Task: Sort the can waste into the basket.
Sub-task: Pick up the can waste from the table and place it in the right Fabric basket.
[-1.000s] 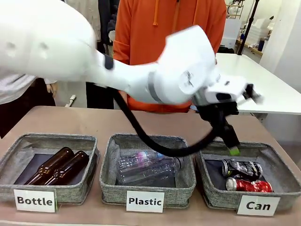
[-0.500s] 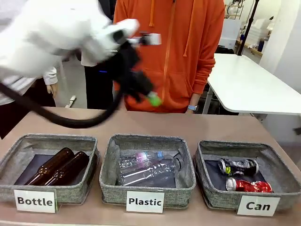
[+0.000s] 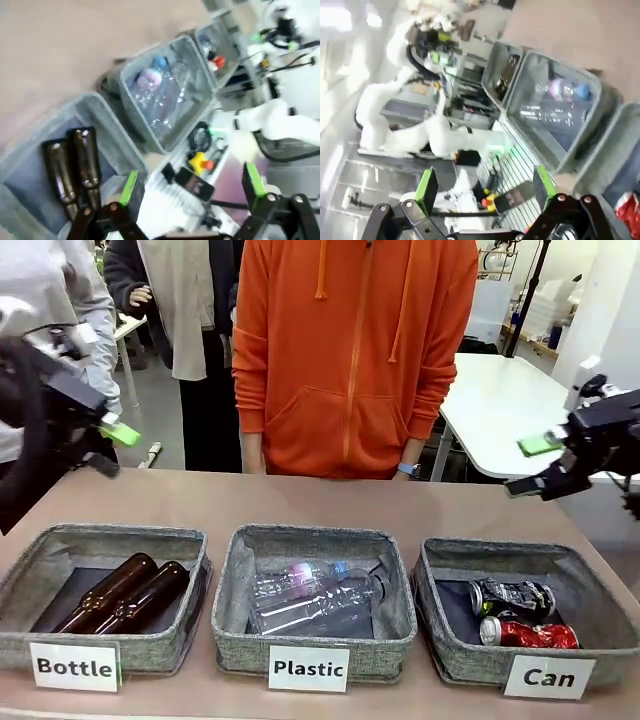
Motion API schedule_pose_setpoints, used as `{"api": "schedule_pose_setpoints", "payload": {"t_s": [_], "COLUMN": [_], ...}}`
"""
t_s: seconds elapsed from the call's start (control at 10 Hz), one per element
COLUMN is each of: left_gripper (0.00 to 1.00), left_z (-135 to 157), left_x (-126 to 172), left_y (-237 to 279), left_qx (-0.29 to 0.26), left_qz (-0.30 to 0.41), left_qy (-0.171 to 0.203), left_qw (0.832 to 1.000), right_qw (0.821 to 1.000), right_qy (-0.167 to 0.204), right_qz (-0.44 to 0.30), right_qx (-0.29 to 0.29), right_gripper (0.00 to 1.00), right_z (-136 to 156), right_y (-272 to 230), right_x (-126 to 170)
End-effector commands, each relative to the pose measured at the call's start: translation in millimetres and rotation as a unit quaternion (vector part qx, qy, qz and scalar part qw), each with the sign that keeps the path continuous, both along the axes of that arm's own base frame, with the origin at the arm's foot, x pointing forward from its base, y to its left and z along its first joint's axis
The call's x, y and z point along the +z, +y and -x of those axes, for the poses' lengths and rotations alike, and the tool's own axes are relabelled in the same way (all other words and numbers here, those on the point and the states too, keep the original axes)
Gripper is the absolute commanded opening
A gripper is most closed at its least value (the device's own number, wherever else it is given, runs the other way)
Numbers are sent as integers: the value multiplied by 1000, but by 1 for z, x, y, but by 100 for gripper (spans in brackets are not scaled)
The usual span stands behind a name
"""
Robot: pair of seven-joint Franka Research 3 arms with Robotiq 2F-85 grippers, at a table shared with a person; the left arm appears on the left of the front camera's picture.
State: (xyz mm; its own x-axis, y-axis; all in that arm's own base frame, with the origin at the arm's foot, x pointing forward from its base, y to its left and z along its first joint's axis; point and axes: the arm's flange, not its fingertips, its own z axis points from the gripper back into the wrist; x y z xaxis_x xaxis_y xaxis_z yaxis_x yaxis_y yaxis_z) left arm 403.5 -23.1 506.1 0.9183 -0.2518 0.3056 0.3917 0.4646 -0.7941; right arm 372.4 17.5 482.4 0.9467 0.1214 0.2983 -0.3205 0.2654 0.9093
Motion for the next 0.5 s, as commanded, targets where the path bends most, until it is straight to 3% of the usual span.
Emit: {"api": "schedule_pose_setpoints", "payload": {"t_s": [0.0, 0.2, 0.3, 0.4], "left_gripper": [100, 100, 100, 100], "left_z": [-3, 10, 2, 2], "left_x": [-19, -52, -23, -23], "left_y": [25, 64, 44, 44], "left_qx": [25, 92, 28, 28], "left_qz": [123, 231, 120, 120], "left_qy": [28, 20, 32, 32], "left_qw": [992, 968, 992, 992], "right_qw": [996, 995, 998, 998], "right_qy": [21, 30, 18, 18], "right_qz": [-11, -15, -12, -12], "right_qx": [-86, -92, -57, -57], "right_gripper": [100, 100, 100, 100], "right_z": [-4, -5, -7, -7], "right_y": [12, 1, 5, 5], "right_x": [-12, -13, -19, -19]}}
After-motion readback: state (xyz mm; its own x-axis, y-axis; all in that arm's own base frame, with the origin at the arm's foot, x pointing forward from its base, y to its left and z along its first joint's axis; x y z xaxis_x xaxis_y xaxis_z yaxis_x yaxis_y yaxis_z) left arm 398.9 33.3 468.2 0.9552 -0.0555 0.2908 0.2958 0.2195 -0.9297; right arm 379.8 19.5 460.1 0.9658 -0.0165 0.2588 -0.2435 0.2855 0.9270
